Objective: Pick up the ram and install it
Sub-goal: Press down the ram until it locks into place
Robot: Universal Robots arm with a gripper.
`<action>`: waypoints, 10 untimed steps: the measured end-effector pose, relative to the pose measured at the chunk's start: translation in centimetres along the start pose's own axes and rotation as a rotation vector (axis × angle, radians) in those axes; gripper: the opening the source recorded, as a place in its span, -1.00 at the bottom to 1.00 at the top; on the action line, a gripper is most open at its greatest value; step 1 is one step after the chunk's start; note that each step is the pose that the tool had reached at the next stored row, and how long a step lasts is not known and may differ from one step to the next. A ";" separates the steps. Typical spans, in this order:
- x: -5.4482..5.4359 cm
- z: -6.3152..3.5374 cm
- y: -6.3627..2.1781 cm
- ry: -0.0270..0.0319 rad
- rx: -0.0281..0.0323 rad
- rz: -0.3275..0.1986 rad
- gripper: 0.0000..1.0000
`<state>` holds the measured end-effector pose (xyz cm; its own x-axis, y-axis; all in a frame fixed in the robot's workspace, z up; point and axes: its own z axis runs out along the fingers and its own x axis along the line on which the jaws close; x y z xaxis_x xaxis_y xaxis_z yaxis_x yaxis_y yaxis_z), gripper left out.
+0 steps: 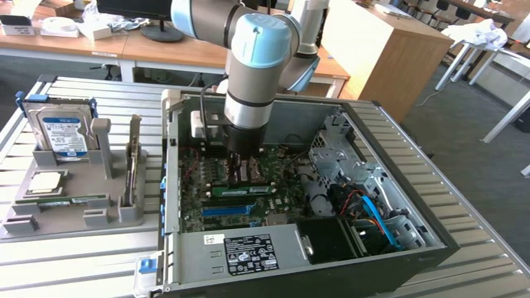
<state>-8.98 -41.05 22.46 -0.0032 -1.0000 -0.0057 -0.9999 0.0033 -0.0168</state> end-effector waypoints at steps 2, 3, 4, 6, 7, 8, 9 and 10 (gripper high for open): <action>0.0 0.02 0.00 -0.0001 0.0000 0.000 -0.80; 0.0 0.02 0.00 -0.0002 0.0001 0.000 -0.80; 0.0 0.03 0.00 -0.0003 0.0000 0.000 -0.80; 0.0 0.03 0.00 -0.0003 0.0001 0.000 -0.80; 0.0 0.04 0.00 -0.0002 0.0001 0.000 -0.80; 0.0 0.06 0.00 -0.0001 0.0000 0.000 -0.80; 0.0 0.09 0.00 -0.0002 0.0000 0.000 -0.80; 0.0 0.11 0.00 -0.0003 0.0000 0.000 -0.80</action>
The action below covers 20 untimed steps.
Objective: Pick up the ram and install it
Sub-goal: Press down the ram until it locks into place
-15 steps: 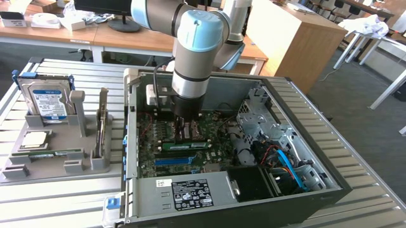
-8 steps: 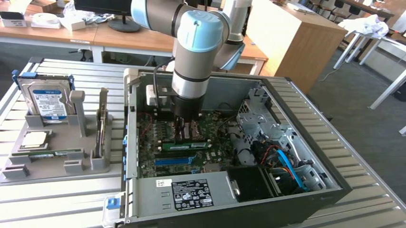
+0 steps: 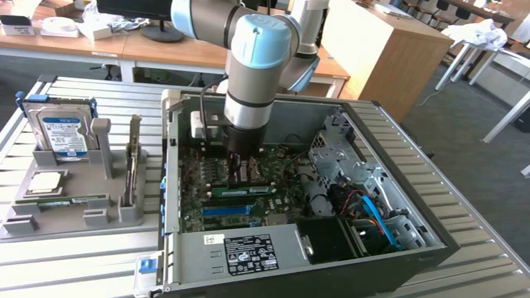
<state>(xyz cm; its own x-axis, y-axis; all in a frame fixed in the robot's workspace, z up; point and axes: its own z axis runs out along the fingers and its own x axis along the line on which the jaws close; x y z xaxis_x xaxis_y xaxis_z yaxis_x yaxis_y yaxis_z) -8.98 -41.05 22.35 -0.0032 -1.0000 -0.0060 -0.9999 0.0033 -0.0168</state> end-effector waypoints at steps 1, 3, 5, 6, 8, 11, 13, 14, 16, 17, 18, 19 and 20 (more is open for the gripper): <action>0.0 0.01 0.00 0.0001 0.0000 0.000 -0.80; 0.0 0.02 0.00 0.0001 0.0001 0.000 -0.80; 0.0 0.03 0.00 0.0000 0.0001 0.000 -0.80; 0.0 0.03 0.00 0.0000 0.0001 0.000 -0.80; 0.0 0.07 0.00 -0.0001 0.0001 0.000 -0.80; 0.0 0.08 0.00 0.0001 0.0000 0.000 -0.80; 0.0 0.08 0.00 0.0001 0.0000 0.000 -0.80; 0.0 0.08 0.00 0.0000 0.0000 0.000 -0.80; 0.0 0.04 -0.01 -0.0007 0.0005 0.000 -0.80; 0.0 -0.01 -0.02 -0.0012 0.0011 0.000 -0.80; 0.0 -0.12 -0.02 -0.0008 0.0007 0.000 -0.80; 0.0 -0.26 -0.01 -0.0001 0.0001 0.000 -0.80; 0.0 -0.38 -0.01 -0.0002 0.0002 0.000 -0.80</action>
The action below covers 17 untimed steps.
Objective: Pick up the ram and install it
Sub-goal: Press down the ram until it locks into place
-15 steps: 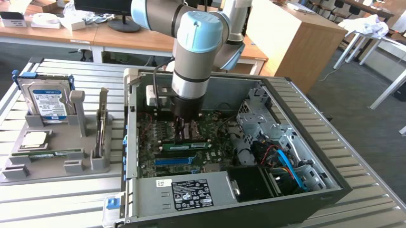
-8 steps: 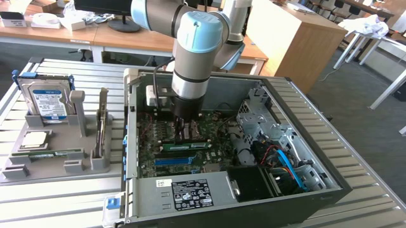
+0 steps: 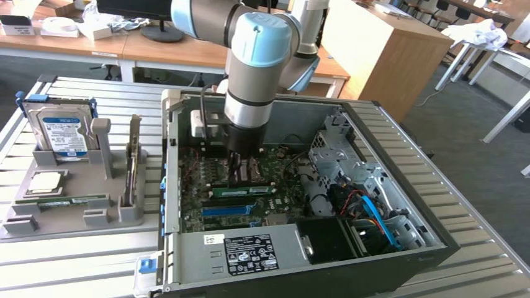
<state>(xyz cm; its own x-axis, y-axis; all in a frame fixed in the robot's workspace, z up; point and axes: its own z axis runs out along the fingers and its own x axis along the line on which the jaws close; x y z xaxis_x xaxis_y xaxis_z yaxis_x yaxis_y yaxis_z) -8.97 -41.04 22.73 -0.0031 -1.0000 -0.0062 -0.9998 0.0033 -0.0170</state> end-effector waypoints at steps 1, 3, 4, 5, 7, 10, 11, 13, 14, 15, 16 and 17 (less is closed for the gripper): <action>0.0 -0.15 0.00 0.0001 0.0000 0.000 -0.80; 0.0 -0.51 -0.01 0.0001 0.0000 0.000 -0.80; 0.0 -0.70 -0.01 0.0001 -0.0001 0.000 -0.80; 0.0 -0.90 -0.01 0.0001 -0.0001 0.000 -0.80; 0.0 -1.35 -0.02 0.0002 -0.0001 0.000 -0.80; 0.0 -2.07 -0.03 0.0001 -0.0001 0.000 -0.80; 0.0 -2.31 -0.04 0.0002 -0.0001 0.000 -0.80; 0.0 -2.81 -0.05 0.0001 0.0000 0.000 -0.80; 0.0 -3.06 -0.05 0.0002 -0.0001 0.000 -0.80; 0.0 -3.30 -0.05 0.0002 -0.0001 0.000 -0.80; 0.0 -3.56 -0.06 0.0001 -0.0001 0.000 -0.80; 0.0 -3.80 -0.06 0.0001 -0.0001 0.000 -0.80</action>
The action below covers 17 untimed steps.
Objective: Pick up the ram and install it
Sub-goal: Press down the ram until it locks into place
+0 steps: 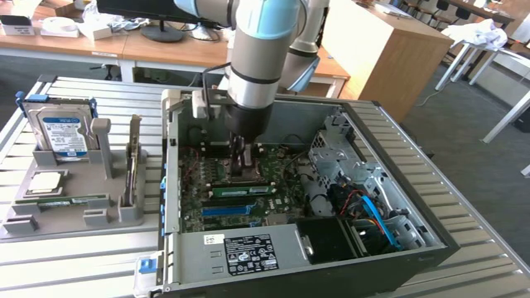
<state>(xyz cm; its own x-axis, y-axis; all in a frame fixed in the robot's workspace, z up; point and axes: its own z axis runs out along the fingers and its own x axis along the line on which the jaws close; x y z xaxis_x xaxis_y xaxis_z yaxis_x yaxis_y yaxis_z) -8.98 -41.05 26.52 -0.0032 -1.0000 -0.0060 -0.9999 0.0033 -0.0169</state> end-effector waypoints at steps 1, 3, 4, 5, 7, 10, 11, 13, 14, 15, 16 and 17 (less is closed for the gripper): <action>0.0 -0.26 -0.01 0.0000 0.0000 0.000 -0.80; 0.0 -0.79 -0.02 0.0001 0.0000 0.000 -0.80; 0.0 -1.05 -0.02 -0.0001 0.0001 0.000 -0.80; 0.0 -1.34 -0.02 0.0001 0.0000 0.000 -0.80; 0.0 -1.93 -0.03 0.0000 0.0000 0.000 -0.80; 0.0 -2.84 -0.05 0.0000 0.0001 0.000 -0.80; 0.0 -3.15 -0.06 0.0000 0.0000 0.000 -0.80; 0.0 -3.73 -0.06 0.0001 0.0000 0.000 -0.80; 0.0 -3.99 -0.07 0.0000 0.0000 0.000 -0.80; 0.0 -4.25 -0.07 0.0000 0.0000 0.000 -0.80; 0.0 -4.48 -0.08 -0.0001 0.0001 0.000 -0.80; 0.0 -4.66 -0.08 0.0001 0.0000 0.000 -0.80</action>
<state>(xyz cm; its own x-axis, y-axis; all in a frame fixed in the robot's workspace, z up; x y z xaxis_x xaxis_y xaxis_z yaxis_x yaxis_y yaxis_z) -8.97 -41.04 31.19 -0.0032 -1.0000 -0.0060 -0.9999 0.0033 -0.0169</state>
